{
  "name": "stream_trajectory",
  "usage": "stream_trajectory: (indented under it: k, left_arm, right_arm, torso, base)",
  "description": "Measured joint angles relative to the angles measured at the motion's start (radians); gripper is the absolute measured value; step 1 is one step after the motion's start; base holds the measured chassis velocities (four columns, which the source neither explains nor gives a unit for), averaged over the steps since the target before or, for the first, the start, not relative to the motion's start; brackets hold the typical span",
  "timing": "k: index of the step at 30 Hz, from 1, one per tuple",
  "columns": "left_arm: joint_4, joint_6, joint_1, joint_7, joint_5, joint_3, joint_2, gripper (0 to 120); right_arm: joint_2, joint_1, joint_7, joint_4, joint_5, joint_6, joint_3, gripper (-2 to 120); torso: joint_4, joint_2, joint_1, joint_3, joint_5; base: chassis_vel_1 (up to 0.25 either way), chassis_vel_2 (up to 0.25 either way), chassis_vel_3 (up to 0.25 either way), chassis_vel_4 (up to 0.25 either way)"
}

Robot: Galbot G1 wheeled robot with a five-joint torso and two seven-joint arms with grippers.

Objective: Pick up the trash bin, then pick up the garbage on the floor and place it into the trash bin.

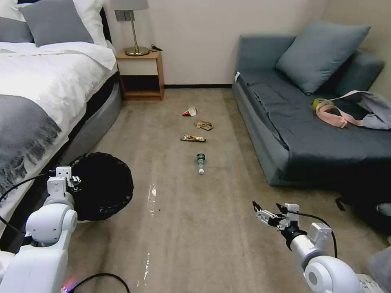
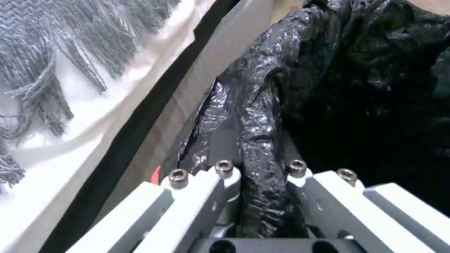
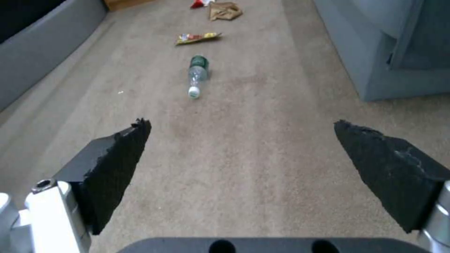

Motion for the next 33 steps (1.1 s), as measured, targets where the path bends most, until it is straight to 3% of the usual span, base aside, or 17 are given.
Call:
stream_trajectory:
  k: [18,33]
  left_arm:
    - [-0.015,-0.013,0.021,0.000,-0.009,-0.001,-0.004,4]
    - [-0.007,-0.016,0.015,0.000,-0.013,0.003,-0.007,4]
  right_arm:
    - [0.003,-0.008,-0.006,-0.008,-0.015,0.012,-0.008,100]
    - [0.003,-0.007,-0.009,-0.018,-0.018,0.018,-0.009,100]
  torso:
    - [0.0000,0.000,0.000,0.000,0.0000]
    - [-0.0001,0.000,0.000,0.000,0.0000]
  base:
    - [-0.003,0.002,0.002,-0.003]
    - [-0.112,0.102,0.118,-0.114]
